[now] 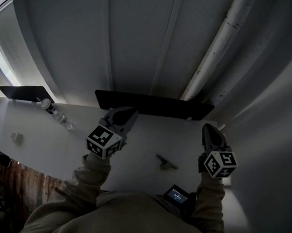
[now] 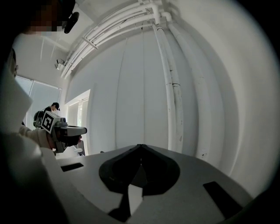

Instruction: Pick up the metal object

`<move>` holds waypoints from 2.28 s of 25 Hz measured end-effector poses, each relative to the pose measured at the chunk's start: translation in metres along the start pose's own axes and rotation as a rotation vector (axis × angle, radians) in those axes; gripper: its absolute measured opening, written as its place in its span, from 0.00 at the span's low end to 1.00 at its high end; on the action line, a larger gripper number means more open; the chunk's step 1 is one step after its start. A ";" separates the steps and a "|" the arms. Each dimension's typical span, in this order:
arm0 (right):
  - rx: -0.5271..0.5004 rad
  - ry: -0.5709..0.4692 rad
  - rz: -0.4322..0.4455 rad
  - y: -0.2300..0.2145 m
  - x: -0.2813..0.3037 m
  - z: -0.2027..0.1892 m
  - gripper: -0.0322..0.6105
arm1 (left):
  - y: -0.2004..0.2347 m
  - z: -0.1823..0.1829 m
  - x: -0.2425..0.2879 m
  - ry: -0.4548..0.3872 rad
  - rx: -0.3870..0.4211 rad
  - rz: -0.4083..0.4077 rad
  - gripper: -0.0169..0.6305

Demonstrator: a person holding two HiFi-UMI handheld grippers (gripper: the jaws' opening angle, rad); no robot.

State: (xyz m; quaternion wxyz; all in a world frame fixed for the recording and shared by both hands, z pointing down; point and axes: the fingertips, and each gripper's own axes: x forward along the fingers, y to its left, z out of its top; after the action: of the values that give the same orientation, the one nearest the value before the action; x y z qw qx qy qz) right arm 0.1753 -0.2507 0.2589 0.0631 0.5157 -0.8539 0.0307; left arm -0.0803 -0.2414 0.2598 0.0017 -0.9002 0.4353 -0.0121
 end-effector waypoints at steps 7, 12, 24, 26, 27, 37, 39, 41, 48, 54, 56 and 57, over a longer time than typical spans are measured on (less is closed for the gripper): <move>-0.009 0.024 0.019 -0.001 0.009 -0.009 0.08 | 0.001 -0.010 0.010 0.026 -0.011 -0.005 0.03; -0.005 0.052 0.022 -0.005 0.011 -0.020 0.08 | -0.004 -0.028 0.017 0.064 -0.030 -0.028 0.03; 0.005 0.121 0.030 -0.009 0.017 -0.052 0.08 | -0.019 -0.056 0.029 0.090 -0.068 -0.058 0.03; 0.010 0.122 0.039 -0.008 0.018 -0.056 0.08 | -0.021 -0.062 0.030 0.101 -0.073 -0.066 0.03; 0.011 0.122 0.044 -0.007 0.018 -0.058 0.08 | -0.023 -0.065 0.031 0.105 -0.075 -0.069 0.03; 0.042 0.167 0.034 -0.014 0.022 -0.088 0.08 | -0.037 -0.098 0.047 0.155 -0.108 -0.106 0.03; 0.050 0.178 0.037 -0.015 0.023 -0.097 0.08 | -0.039 -0.106 0.050 0.162 -0.113 -0.111 0.03; 0.056 0.188 0.041 -0.016 0.023 -0.107 0.08 | -0.041 -0.114 0.050 0.170 -0.122 -0.114 0.03; 0.089 0.229 0.041 -0.019 0.022 -0.134 0.08 | -0.054 -0.141 0.058 0.199 -0.139 -0.136 0.03; 0.109 0.275 0.031 -0.022 0.019 -0.162 0.08 | -0.063 -0.169 0.061 0.231 -0.170 -0.143 0.03; 0.108 0.290 0.040 -0.019 0.019 -0.172 0.08 | -0.068 -0.177 0.062 0.240 -0.173 -0.151 0.03; 0.108 0.302 0.041 -0.018 0.019 -0.178 0.08 | -0.070 -0.182 0.063 0.245 -0.171 -0.156 0.03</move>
State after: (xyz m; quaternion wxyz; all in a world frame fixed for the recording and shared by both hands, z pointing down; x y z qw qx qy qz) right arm 0.1963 -0.2548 0.4375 0.1622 0.4904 -0.8421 0.1551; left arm 0.0094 -0.2454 0.4442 -0.1290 -0.9200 0.3602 -0.0850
